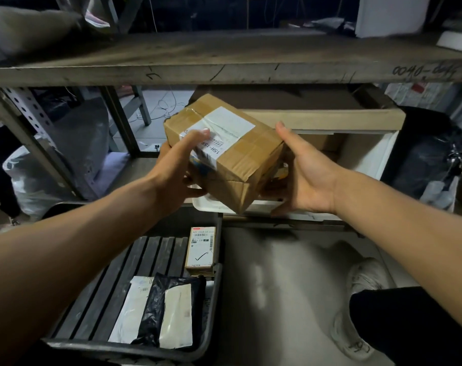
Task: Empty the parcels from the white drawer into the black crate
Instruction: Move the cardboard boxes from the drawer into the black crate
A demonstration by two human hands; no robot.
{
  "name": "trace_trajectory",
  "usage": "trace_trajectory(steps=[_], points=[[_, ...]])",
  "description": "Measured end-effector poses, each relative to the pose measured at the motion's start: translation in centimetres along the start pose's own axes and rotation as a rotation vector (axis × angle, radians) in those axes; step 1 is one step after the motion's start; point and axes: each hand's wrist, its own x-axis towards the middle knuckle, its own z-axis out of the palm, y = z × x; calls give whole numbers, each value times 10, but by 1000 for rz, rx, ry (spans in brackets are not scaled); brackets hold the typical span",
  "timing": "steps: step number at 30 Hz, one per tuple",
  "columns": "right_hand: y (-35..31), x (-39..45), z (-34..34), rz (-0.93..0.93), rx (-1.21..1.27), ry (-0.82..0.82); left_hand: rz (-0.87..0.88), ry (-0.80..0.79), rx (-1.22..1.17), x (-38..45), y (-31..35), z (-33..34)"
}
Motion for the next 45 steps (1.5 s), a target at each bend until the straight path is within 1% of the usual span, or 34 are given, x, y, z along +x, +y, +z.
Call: trace_trajectory(steps=[4,6,12,15,18,21,24,28,33,35,37,39,41,43,45], points=[[0,2,-8,38,-102,-64,-1,46,8,6,1,-8],[3,2,-5,60,-108,-89,-4,24,51,8,0,-9],[8,1,0,30,-110,-70,-25,-213,194,6,1,-12],[9,5,6,49,-60,-41,-61,-284,189,5,2,-15],[11,13,8,23,-3,-4,-91,-353,211,1,1,-17],[10,14,7,23,8,11,-161,-376,246,-2,2,-23],[8,11,6,40,-21,5,-181,-320,261,-2,3,-33],[3,8,9,27,37,111,-178,-314,264,-3,1,-40],[4,9,22,-31,155,225,-145,-235,194,-3,0,-41],[6,8,27,-36,177,255,-137,-226,172,-5,-1,-40],[7,6,29,-43,201,258,-151,-227,148,-8,-3,-40],[9,4,30,-56,219,245,-134,-193,104,-11,-4,-40],[10,2,32,-80,245,252,-110,-104,35,-14,-4,-37],[11,-1,34,-105,268,266,-123,-17,-31,-15,-7,-35],[13,-4,36,-104,268,270,-171,-29,-67,-19,-12,-30]])
